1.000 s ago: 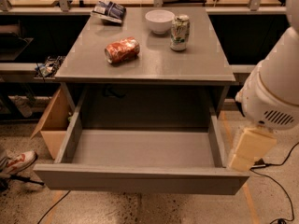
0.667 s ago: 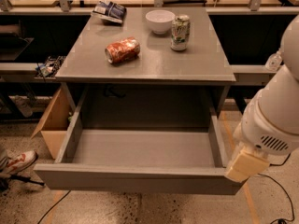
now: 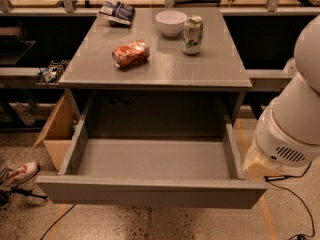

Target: Close top drawer

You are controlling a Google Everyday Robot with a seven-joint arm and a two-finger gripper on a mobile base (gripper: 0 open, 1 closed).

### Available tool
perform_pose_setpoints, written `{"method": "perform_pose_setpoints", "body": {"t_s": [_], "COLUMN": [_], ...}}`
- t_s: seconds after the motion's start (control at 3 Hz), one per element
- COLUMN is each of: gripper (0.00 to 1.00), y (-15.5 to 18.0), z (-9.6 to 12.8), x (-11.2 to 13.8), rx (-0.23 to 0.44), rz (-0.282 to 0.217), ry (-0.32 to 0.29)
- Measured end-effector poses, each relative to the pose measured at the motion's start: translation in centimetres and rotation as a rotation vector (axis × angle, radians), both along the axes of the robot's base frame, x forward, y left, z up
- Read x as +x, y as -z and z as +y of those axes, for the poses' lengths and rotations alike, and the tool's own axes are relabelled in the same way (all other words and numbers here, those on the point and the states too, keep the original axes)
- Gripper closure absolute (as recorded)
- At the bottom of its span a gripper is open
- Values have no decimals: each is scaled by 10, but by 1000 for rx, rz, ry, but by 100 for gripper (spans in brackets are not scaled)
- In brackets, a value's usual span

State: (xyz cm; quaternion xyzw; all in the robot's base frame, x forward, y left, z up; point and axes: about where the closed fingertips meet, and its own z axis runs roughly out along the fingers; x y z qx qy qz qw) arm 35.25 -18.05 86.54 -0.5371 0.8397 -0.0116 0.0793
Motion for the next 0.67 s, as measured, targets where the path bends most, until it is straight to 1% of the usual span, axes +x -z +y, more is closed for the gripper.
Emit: {"method": "perform_pose_setpoints", "body": {"t_s": [0.33,0.67], "gripper": [100,100], "y": [38,91], "z": [-6,-14], "x": [4,11], "rx": [14,37], "rz": [48,112], "ry": [56,138]}}
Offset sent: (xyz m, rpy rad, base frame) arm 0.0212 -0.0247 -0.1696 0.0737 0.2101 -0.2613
